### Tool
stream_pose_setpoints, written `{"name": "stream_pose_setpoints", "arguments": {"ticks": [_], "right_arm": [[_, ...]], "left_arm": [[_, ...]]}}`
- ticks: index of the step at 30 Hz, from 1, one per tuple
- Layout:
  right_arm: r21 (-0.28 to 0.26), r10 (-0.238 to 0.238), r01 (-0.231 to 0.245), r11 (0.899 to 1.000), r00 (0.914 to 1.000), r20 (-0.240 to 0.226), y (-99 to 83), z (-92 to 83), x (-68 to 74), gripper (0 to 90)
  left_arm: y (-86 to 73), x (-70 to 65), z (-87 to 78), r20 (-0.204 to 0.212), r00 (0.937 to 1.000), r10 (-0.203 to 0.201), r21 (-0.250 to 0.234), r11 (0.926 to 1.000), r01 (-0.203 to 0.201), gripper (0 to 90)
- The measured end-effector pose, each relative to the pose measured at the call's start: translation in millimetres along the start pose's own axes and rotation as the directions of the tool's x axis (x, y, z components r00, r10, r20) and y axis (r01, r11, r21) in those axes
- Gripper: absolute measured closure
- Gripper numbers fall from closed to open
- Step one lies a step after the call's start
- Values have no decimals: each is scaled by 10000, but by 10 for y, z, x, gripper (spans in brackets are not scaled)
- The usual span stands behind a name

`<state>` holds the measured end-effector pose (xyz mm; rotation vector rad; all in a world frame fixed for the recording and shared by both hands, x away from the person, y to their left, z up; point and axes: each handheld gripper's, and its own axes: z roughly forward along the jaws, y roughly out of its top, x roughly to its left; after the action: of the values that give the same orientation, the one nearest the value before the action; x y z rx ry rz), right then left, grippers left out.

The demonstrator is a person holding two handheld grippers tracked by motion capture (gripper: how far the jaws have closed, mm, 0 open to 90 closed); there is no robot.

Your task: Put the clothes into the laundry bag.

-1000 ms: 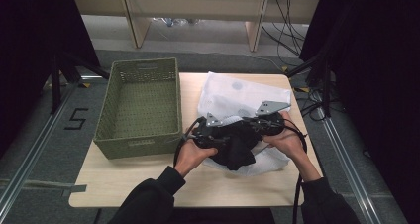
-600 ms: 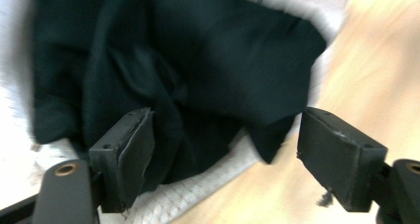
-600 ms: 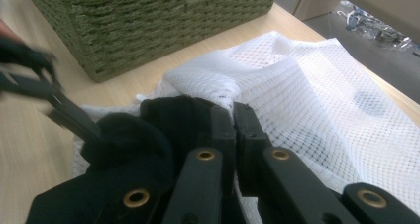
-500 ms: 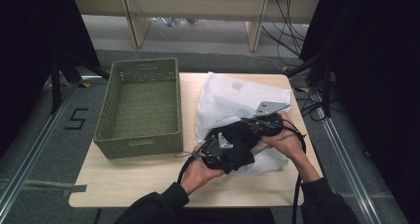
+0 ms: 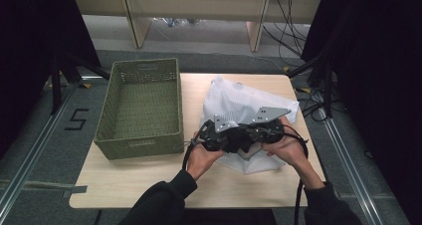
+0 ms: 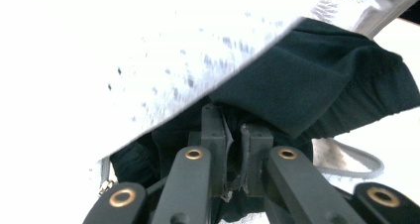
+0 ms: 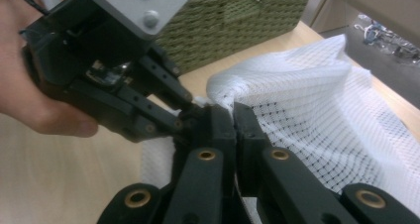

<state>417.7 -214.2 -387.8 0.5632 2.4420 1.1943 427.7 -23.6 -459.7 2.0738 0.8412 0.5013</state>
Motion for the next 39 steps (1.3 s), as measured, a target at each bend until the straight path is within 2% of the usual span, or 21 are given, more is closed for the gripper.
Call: {"name": "stream_pose_setpoints", "arguments": {"ticks": [3,4,5,6,7,10,12,16,18,20,22,23,24,28,29,32,34,35,36,37,39], "right_arm": [[244,214,-210,9995,9996,-166,-86,46,27,900],[320,293,-286,9991,9993,-221,-121,61,30,900],[339,178,-170,9993,9996,-237,-150,78,21,900],[477,341,-327,9983,9990,-291,-181,89,26,900],[540,435,-420,9977,9987,-272,-196,90,24,900],[748,283,-247,9969,9985,-468,-238,124,38,900],[982,231,-178,9950,9983,-527,-255,165,69,900],[1268,212,-123,9918,9974,-692,-302,264,119,900],[1474,185,-70,9890,9969,-765,-319,299,127,900],[1559,189,-74,9877,9972,-725,-361,371,147,900],[1699,134,-5,9855,9971,-749,-389,421,153,900],[1726,-71,210,9848,9967,-811,-396,453,150,899],[1845,7,128,9828,9973,-730,-397,471,161,899],[2337,-504,601,9704,9976,-474,-425,553,194,898],[2484,-288,403,9678,9983,-498,-432,559,195,898],[2576,-456,527,9648,9984,-331,-466,586,138,895],[2724,-789,781,9590,9968,-80,-495,608,110,895],[2827,-837,807,9558,9965,-14,-511,620,95,895],[2876,-815,758,9548,9966,78,-526,632,77,895],[2908,-1070,965,9519,9940,206,-541,639,39,895],[2941,-825,678,9534,9959,380,-552,625,7,896]], "left_arm": [[-96,35,120,115,9989,-463,332,9984,459,783],[-133,48,156,-36,9986,-527,486,9974,528,758],[-186,71,199,49,9973,-733,422,9964,730,734],[-212,77,211,139,9963,-853,444,9954,846,714],[-228,101,184,195,9987,-469,824,9956,451,692],[-242,93,140,431,9976,-541,586,9970,515,567],[-238,96,95,571,9962,-659,554,9965,627,527],[-288,72,-17,684,9966,-464,591,9974,424,418],[-350,76,-117,865,9958,-296,775,9967,229,380],[-404,98,-193,883,9960,-122,899,9959,42,372],[-455,149,-230,1129,9932,-297,950,9953,190,361],[-471,192,-236,1174,9928,-254,1011,9948,135,350],[-488,225,-227,1061,9937,-368,1070,9939,254,348],[-538,317,-180,470,9980,-412,1485,9883,338,371],[-552,323,-170,378,9982,-460,1517,9876,398,376],[-566,327,-160,377,9993,-84,1637,9865,21,395],[-577,327,-121,337,9990,-296,1745,9844,233,396],[-582,339,-104,305,9993,-213,1777,9840,156,396],[-596,336,-90,261,9990,-374,1811,9829,320,397],[-608,335,-82,283,9988,-404,1834,9824,345,398],[-625,340,-78,243,9995,-217,2032,9790,163,410]]}}
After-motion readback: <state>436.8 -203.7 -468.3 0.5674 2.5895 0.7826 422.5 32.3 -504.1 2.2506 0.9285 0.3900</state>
